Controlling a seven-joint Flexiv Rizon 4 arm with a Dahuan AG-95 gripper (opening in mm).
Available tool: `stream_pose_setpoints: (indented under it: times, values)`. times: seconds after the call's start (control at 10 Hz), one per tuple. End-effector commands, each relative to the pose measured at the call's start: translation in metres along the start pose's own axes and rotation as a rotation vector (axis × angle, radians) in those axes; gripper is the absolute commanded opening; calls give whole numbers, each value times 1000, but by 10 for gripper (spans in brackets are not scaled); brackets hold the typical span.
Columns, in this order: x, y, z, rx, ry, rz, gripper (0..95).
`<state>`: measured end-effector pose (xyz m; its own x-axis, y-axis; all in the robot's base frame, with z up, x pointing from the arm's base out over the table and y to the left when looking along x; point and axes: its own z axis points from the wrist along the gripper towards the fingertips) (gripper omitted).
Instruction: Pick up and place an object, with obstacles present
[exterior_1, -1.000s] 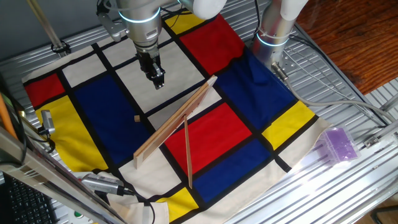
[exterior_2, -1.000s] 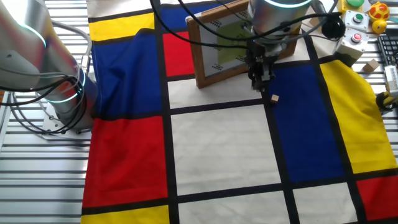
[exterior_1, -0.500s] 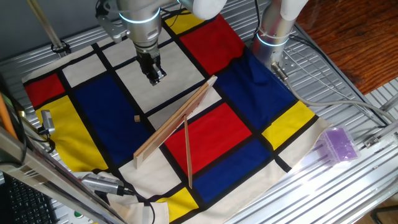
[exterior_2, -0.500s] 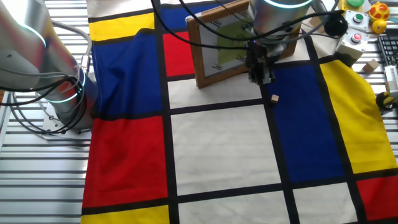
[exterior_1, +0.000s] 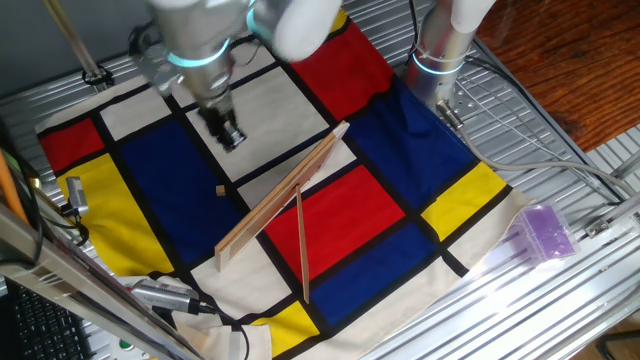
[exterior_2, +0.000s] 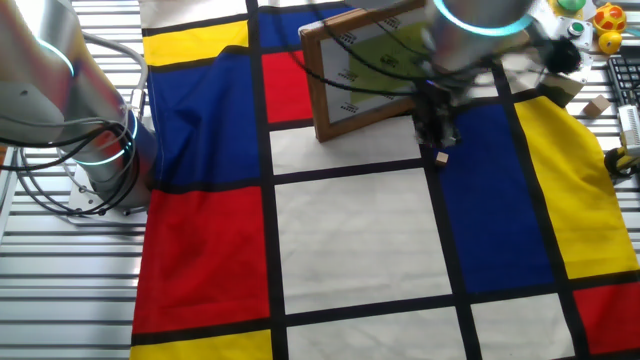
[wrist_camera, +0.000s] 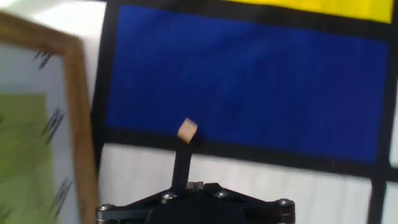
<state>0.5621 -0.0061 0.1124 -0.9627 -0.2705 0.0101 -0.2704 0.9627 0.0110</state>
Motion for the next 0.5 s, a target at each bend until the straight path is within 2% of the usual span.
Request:
stream_pose_setpoints:
  times: [0.1,0.3,0.4,0.5]
  values:
    - [-19,-1,25,-3,0,-26,0]
    - [-29,0,43,-6,1,-58,0]
    - [-33,1,48,-7,2,-80,190]
    - [-34,1,50,-9,0,-95,190]
